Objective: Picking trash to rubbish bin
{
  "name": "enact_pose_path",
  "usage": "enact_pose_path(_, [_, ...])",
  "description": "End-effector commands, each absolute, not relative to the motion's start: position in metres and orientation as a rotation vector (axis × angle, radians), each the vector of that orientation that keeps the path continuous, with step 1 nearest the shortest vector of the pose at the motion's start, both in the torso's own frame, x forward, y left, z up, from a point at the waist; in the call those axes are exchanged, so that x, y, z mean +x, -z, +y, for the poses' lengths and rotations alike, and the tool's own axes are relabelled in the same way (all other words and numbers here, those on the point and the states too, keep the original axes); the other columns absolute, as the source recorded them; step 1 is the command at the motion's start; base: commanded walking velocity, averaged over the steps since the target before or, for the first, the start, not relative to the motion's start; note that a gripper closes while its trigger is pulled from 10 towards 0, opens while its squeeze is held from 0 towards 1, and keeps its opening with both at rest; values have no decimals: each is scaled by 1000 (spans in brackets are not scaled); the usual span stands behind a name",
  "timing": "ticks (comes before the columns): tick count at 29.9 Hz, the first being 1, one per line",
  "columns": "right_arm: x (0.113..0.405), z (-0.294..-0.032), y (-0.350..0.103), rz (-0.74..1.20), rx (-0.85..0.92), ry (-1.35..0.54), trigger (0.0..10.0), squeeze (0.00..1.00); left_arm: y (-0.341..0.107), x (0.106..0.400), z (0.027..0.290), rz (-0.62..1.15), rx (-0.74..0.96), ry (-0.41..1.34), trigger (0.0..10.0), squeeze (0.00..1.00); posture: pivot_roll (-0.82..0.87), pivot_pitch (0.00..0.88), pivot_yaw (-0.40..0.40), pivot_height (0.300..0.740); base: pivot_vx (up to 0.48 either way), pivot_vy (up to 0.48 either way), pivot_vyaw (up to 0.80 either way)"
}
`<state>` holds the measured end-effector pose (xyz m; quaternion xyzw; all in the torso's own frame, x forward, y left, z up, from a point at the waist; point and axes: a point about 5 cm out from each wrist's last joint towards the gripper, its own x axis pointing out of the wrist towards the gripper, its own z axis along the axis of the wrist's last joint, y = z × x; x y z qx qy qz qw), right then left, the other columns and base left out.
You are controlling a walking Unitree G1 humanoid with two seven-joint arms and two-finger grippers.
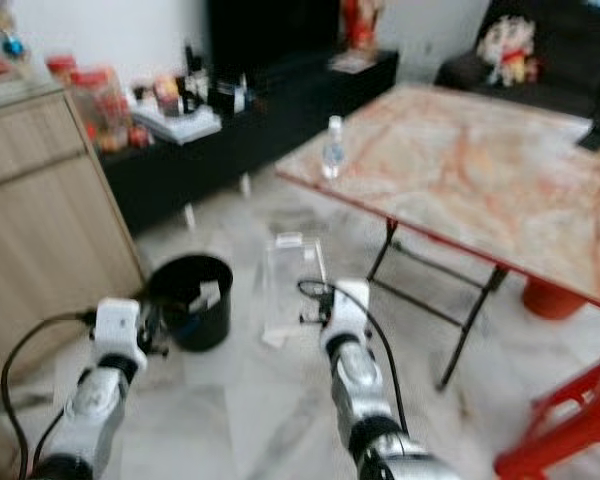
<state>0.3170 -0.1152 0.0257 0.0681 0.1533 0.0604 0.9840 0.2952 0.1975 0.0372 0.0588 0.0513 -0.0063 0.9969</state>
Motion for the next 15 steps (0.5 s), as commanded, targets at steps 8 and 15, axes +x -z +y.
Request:
enact_pose_path(8, [269, -135, 29, 598, 54, -105, 10000, 0, 11, 259, 224, 405, 87, -64, 10000, 0, 30, 0, -7, 740, 0, 0, 0])
enact_pose_path(15, [232, -150, 58, 770, 51, -41, 10000, 0, 43, 221, 241, 606, 46, -168, 10000, 0, 27, 0, -9, 740, 0, 0, 0])
